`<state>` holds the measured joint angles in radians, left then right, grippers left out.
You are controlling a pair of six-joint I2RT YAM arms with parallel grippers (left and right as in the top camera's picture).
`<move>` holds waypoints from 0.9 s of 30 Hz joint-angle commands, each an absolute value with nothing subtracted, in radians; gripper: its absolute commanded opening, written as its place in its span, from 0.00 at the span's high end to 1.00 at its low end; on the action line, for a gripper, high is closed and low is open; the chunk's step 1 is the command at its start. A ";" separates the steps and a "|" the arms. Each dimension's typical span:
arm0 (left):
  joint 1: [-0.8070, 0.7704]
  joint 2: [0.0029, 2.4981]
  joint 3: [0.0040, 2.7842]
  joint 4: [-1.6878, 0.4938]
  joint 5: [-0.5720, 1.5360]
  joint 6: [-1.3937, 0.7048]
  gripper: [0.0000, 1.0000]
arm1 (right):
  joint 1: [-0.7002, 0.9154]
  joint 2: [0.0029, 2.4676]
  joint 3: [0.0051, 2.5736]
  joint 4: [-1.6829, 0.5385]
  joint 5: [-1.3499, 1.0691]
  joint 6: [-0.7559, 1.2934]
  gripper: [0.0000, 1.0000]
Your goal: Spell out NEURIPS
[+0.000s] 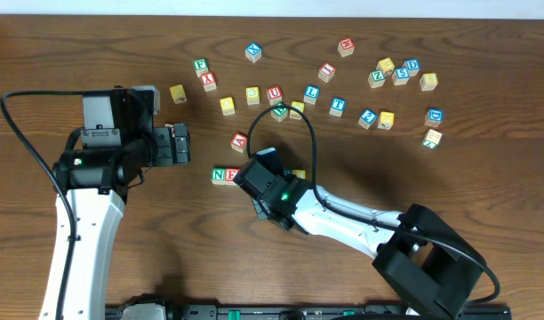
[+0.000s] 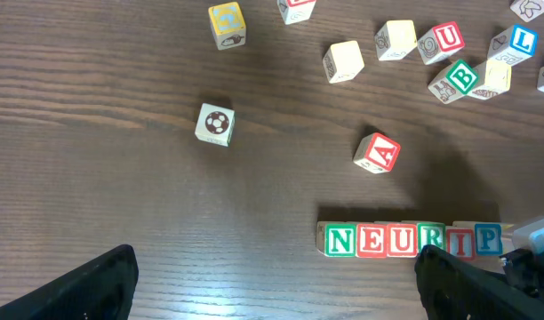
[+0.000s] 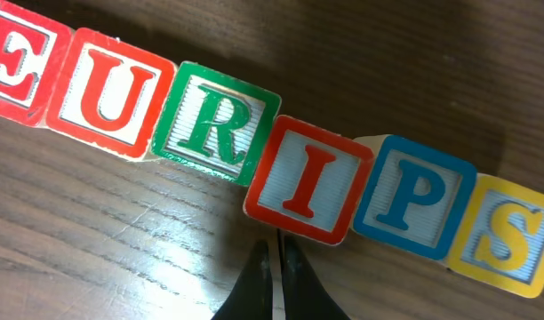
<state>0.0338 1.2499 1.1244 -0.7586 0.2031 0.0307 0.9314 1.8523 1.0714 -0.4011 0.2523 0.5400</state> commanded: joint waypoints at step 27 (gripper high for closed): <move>0.038 1.248 1.147 -0.759 0.197 0.041 0.02 | 0.926 1.880 1.065 -0.379 0.305 0.525 0.99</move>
